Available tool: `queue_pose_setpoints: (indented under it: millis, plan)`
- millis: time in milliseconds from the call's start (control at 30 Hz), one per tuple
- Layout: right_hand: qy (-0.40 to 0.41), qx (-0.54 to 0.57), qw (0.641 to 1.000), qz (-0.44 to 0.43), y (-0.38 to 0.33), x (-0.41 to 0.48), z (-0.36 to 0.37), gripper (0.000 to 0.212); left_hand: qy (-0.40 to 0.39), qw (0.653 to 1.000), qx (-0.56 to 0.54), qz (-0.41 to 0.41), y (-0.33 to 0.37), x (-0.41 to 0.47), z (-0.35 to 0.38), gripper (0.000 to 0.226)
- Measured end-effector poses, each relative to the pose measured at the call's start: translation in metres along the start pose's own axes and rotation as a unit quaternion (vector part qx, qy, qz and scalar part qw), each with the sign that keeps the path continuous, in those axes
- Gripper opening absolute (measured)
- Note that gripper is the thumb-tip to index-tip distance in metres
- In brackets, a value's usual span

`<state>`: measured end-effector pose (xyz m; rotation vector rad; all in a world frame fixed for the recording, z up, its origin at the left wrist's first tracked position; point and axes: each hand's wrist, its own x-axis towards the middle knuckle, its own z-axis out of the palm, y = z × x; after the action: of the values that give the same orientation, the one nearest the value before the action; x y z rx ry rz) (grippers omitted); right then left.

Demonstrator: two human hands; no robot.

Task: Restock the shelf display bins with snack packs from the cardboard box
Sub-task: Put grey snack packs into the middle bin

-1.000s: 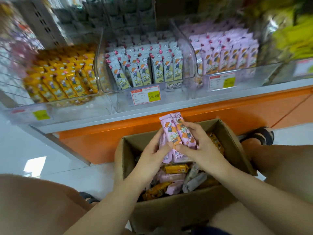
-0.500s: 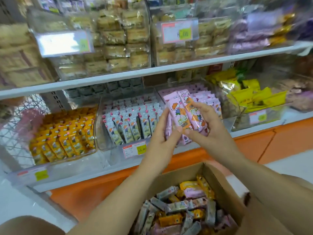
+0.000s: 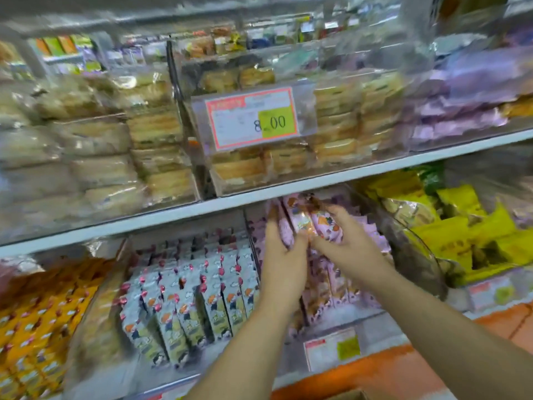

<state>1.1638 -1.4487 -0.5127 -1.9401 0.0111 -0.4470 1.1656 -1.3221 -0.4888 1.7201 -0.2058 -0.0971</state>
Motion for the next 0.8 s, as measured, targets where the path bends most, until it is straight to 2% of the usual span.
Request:
queue_pose_setpoints:
  millis: [100,200,367,567,700,800]
  plan:
    - [0.004,-0.005,1.0,-0.009,0.006,0.012,0.001,0.058,0.022,0.999,0.031,0.015,-0.004,0.014,0.005,0.065]
    - [0.007,-0.031,0.999,-0.007,0.007,0.018,-0.001,0.056,0.052,0.997,0.063,-0.014,-0.006,0.018,0.007,0.059]
    - [0.035,-0.058,0.998,-0.009,0.002,0.026,-0.009,0.054,0.108,0.993,0.056,0.001,-0.004,0.015,0.012,0.049]
    - [0.111,-0.022,0.994,0.009,0.007,0.014,-0.016,0.047,0.05,0.998,-0.011,0.023,-0.007,0.002,0.003,0.075]
    - [0.143,-0.046,0.988,0.022,0.012,0.008,-0.017,0.046,0.029,0.999,0.014,0.013,-0.012,-0.002,0.005,0.082]
    - [0.15,-0.052,0.987,0.0,0.009,0.01,-0.021,0.047,0.033,0.999,0.032,0.008,-0.015,0.0,0.007,0.088]
